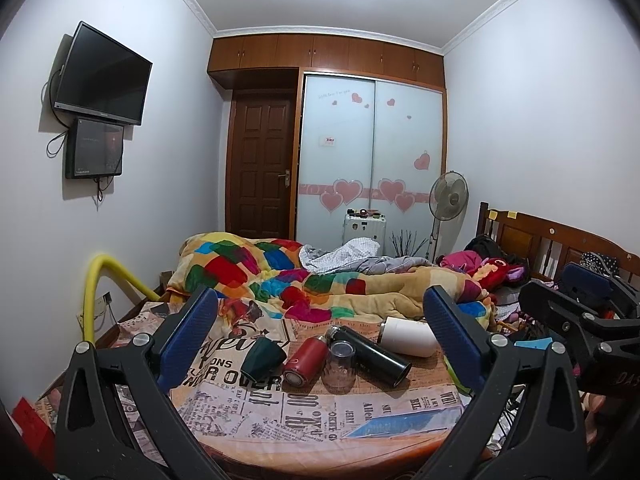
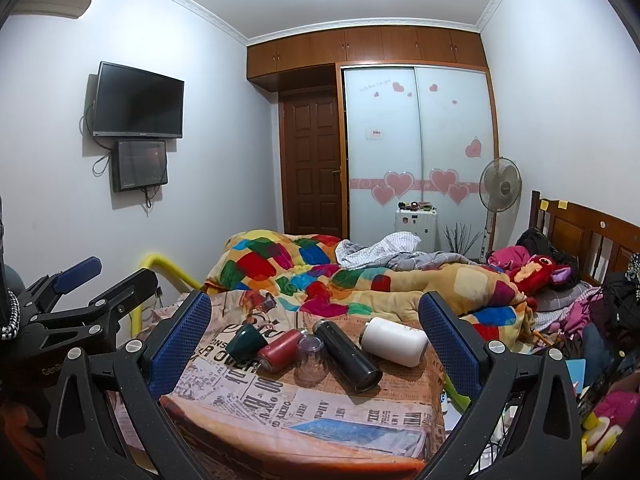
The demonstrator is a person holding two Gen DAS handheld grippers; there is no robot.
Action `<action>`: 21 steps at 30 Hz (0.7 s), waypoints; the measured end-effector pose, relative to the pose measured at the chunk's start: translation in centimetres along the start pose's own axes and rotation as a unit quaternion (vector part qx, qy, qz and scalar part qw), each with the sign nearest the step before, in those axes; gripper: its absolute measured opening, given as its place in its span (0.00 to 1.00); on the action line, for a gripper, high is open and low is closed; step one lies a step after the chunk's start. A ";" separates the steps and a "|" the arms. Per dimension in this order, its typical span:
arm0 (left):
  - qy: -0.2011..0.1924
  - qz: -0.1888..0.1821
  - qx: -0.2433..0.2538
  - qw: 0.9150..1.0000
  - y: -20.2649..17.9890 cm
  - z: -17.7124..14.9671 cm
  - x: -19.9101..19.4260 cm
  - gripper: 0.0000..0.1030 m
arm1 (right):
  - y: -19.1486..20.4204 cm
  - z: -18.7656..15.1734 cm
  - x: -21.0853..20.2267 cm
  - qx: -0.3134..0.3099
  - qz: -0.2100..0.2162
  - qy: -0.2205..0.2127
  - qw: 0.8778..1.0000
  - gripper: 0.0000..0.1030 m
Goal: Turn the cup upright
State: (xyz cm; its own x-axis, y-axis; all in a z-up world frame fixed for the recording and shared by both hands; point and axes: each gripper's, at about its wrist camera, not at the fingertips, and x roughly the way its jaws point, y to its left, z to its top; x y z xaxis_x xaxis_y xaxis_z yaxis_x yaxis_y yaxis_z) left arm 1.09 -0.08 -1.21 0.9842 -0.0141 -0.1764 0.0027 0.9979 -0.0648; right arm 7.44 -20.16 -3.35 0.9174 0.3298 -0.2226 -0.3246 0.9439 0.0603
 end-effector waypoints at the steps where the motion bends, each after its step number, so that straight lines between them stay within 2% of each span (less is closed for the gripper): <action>1: 0.000 0.000 0.000 1.000 0.0 0.0 0.0 1.00 | 0.0 0.0 0.0 0.000 -0.001 0.000 1.000 1.00; 21: 0.001 -0.003 -0.001 1.000 -0.3 0.0 0.2 1.00 | 0.0 -0.1 0.1 -0.002 -0.002 0.003 1.000 1.00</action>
State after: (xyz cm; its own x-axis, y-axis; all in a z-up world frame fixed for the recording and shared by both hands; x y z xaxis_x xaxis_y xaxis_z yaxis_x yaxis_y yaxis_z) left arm 1.26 -0.39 -1.18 0.9838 -0.0202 -0.1780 0.0084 0.9977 -0.0671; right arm 7.55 -20.13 -3.52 0.9175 0.3261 -0.2278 -0.3220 0.9451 0.0559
